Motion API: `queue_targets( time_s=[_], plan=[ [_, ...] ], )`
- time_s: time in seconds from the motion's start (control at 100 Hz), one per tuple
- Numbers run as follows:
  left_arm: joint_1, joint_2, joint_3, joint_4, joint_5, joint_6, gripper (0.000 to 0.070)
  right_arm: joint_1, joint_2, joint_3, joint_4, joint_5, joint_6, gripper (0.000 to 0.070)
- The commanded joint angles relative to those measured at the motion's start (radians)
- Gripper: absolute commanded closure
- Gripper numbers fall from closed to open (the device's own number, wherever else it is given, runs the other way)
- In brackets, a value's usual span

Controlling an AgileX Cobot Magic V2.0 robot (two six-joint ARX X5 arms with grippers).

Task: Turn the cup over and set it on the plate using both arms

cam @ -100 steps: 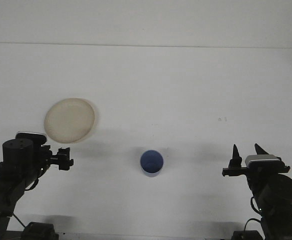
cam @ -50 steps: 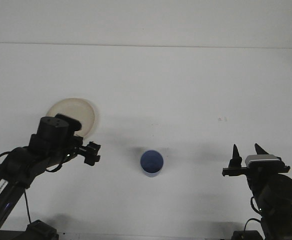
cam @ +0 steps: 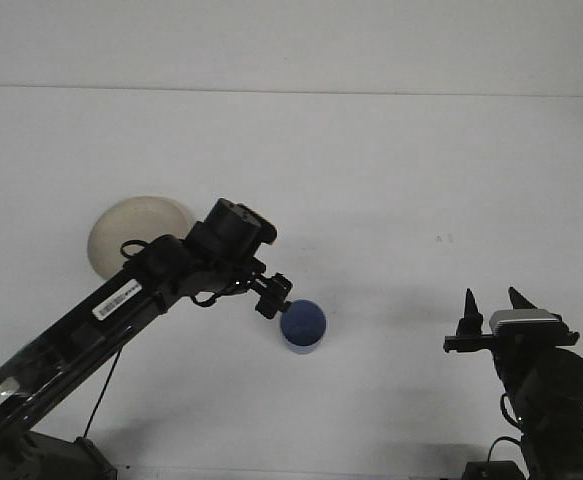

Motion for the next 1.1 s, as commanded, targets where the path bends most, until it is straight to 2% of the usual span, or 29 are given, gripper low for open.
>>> queue_targets(
  time_s=[0.0, 0.66, 0.71, 0.84, 0.93, 1.09],
  plan=[
    [-0.025, 0.045, 0.024, -0.003, 0.006, -0.01, 0.0236, 0.002, 0.003, 0.012, 0.013, 0.0, 0.017, 0.0255],
    [-0.075, 0.291, 0.024, -0.005, 0.005, -0.009, 0.0251, 0.002, 0.003, 0.012, 0.012, 0.0, 0.017, 0.0255],
    [-0.075, 0.299, 0.024, -0.005, 0.005, -0.009, 0.0309, 0.002, 0.003, 0.012, 0.012, 0.0, 0.018, 0.0255],
    [-0.08, 0.309, 0.024, -0.005, 0.005, 0.001, 0.0572, 0.002, 0.003, 0.012, 0.012, 0.0, 0.018, 0.0255],
    [-0.082, 0.309, 0.024, -0.004, 0.005, 0.01, 0.0693, 0.002, 0.003, 0.012, 0.012, 0.0, 0.018, 0.0255],
    [-0.082, 0.309, 0.025, -0.009, 0.005, 0.011, 0.0694, 0.002, 0.003, 0.012, 0.013, 0.0, 0.018, 0.0255]
  ],
)
